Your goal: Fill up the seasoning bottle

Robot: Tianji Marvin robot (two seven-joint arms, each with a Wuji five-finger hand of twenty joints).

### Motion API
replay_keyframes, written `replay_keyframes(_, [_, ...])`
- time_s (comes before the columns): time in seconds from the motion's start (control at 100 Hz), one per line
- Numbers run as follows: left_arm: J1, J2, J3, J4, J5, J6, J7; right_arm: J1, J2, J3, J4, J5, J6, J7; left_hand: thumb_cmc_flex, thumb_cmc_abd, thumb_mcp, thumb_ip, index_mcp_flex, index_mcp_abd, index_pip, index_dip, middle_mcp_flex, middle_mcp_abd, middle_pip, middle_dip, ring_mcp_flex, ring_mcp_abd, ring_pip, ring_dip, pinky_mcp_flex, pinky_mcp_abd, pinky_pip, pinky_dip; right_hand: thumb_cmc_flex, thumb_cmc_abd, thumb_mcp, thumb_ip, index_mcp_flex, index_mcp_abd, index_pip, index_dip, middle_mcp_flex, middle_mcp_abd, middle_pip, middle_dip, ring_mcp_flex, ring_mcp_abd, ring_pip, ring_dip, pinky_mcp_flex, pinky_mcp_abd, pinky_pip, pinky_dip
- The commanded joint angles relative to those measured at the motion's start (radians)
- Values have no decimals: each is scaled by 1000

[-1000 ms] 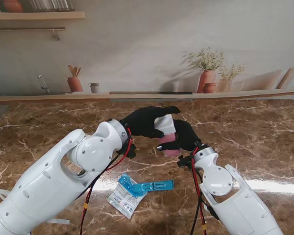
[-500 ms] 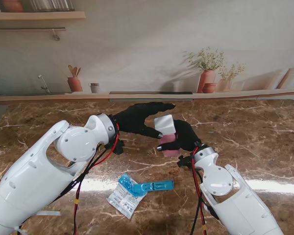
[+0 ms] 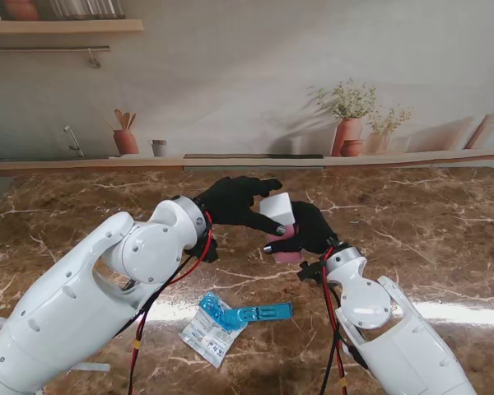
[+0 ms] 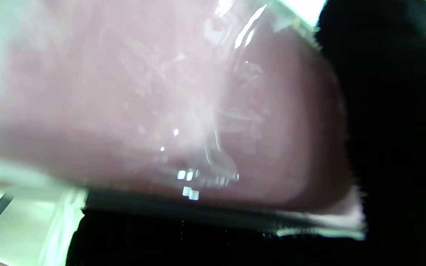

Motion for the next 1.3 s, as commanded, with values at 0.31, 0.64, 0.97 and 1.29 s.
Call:
replay_keyframes(0.31, [-16, 4, 6, 18, -15, -42, -27, -2, 0, 4, -12, 15, -8, 26, 381, 0, 876, -37, 28, -264, 789, 239, 58, -137, 62, 93, 6, -39, 28, 42, -39, -36, 41, 1, 311, 415, 416, 57, 168, -219, 196, 52, 73, -132, 104, 37, 84, -93, 168, 56, 14, -23, 17, 31])
replay_keyframes(0.64, [-32, -2, -23, 107, -160, -253, -25, -4, -1, 5, -15, 36, -12, 31, 636, 10, 800, -160, 182, -371, 928, 267, 211, -170, 91, 69, 143, -72, -14, 196, 58, -73, 146, -85, 317, 411, 428, 55, 177, -216, 196, 59, 80, -134, 106, 37, 89, -93, 169, 55, 18, -24, 16, 34])
replay_keyframes(0.97, [-71, 3, -18, 181, -260, -423, -63, -7, 3, 8, -17, 67, -23, 56, 650, -45, 832, -204, 178, -380, 960, 235, 298, -184, 118, 25, 229, -128, -29, 55, 142, -110, 196, -250, 319, 397, 446, 51, 181, -212, 190, 71, 85, -132, 107, 35, 96, -93, 168, 53, 21, -20, 8, 11])
replay_keyframes(1.29, [-83, 3, 1, 221, -273, -542, -50, 1, 17, 16, -2, 262, -74, 199, 650, -63, 837, -205, 179, -382, 974, 227, 294, -180, 129, 16, 234, -132, -22, 25, 149, -114, 224, -279, 332, 366, 503, 42, 203, -195, 178, 113, 110, -120, 109, 29, 123, -83, 161, 62, 33, 10, 26, -74])
